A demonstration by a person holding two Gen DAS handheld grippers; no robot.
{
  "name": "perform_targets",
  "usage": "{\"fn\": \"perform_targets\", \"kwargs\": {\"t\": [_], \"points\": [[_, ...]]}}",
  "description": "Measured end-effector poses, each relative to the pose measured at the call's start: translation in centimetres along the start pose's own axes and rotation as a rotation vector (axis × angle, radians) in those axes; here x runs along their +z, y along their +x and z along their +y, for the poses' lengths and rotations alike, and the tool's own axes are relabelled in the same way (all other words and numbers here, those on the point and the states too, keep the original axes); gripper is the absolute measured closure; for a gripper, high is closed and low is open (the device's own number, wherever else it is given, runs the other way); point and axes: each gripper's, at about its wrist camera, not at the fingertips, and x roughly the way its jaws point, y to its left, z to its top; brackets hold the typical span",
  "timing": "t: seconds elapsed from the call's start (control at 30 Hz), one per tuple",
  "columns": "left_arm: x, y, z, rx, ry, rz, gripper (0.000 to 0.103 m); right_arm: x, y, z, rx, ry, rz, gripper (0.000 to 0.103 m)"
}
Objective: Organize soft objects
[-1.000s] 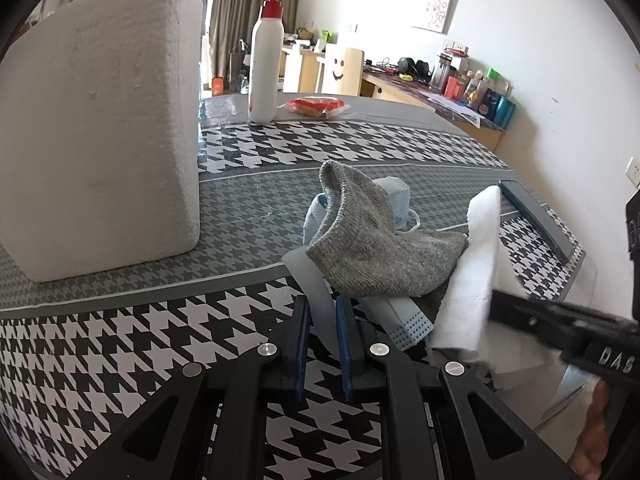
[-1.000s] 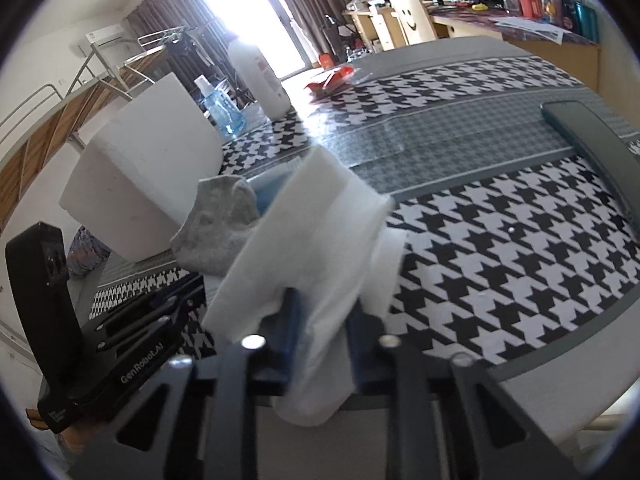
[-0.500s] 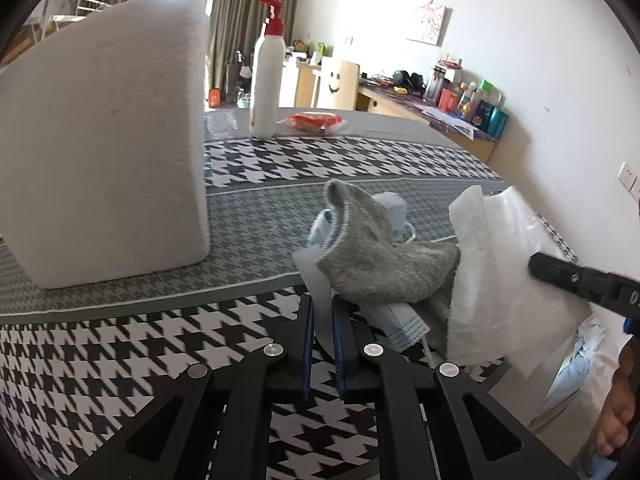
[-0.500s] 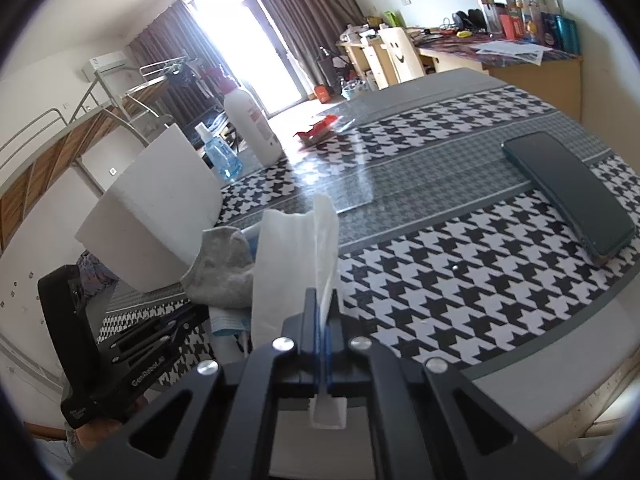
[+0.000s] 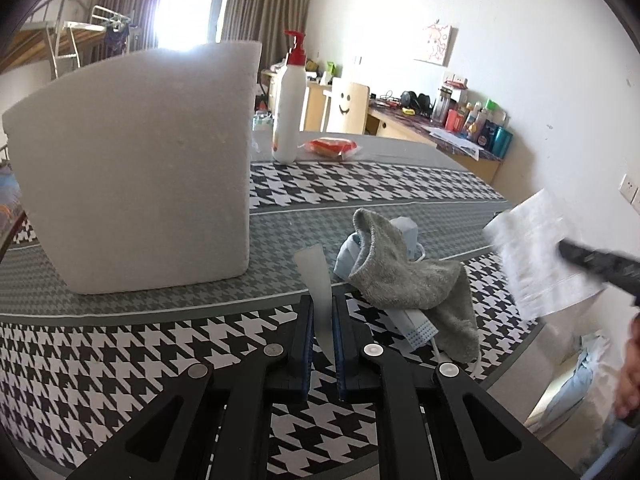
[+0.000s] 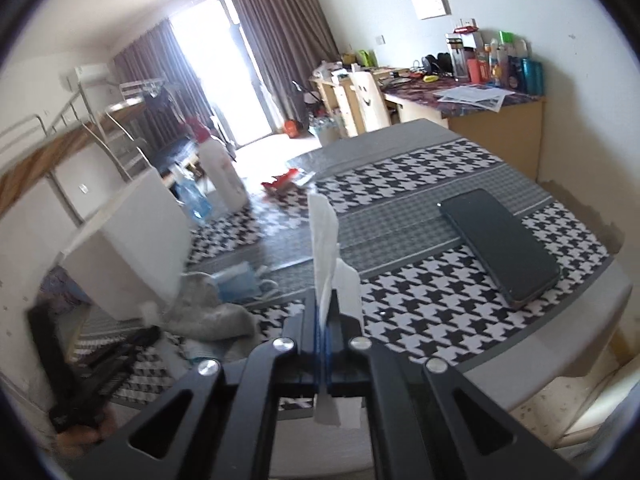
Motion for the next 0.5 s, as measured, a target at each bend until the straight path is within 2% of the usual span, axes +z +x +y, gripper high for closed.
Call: {"fn": "perform_targets", "kwargs": {"t": [0.17, 0.5], "points": [[-0.2, -0.4, 0.3, -0.001, 0.007, -0.006, 0.093, -1.2, 4.2, 0.1, -0.099, -0.058, 0.09, 0.099], [-0.2, -1.4, 0.8, 0.012, 0.001, -0.025, 0.093, -1.6, 6.6, 0.3, -0.065, -0.104, 0.116, 0.098]]}}
